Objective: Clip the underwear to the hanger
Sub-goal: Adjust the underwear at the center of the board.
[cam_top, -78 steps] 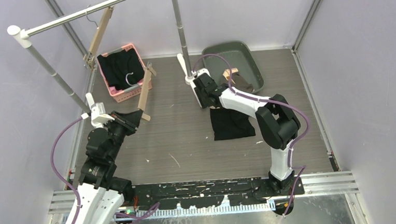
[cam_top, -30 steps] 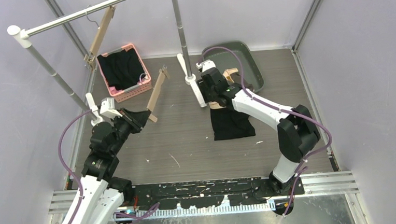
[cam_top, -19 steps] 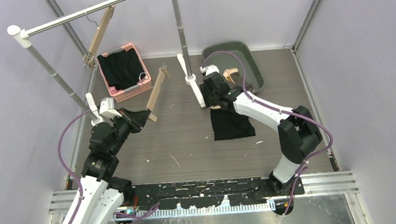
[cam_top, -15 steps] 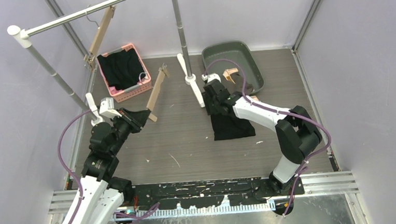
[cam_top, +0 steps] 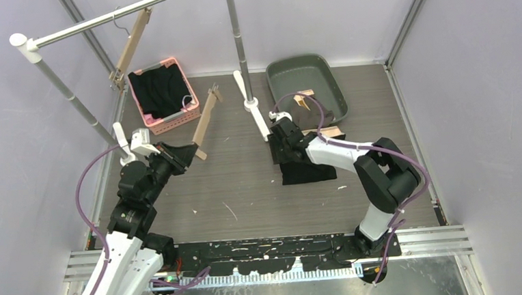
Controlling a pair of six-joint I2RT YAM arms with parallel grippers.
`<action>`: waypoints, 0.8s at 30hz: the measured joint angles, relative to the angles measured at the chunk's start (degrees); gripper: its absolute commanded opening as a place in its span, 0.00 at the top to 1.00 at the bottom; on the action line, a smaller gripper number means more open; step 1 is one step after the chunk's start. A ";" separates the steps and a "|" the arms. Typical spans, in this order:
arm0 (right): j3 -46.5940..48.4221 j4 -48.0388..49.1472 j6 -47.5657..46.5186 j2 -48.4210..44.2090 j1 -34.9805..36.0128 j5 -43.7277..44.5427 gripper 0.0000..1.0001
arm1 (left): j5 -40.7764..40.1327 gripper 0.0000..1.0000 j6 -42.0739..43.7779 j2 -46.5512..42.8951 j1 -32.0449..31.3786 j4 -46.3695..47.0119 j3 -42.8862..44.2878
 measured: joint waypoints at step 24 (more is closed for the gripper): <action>-3.87 6.78 3.72 2.73 0.31 -0.50 0.99 | -1.55 1.00 0.04 -1.11 0.00 -0.07 0.00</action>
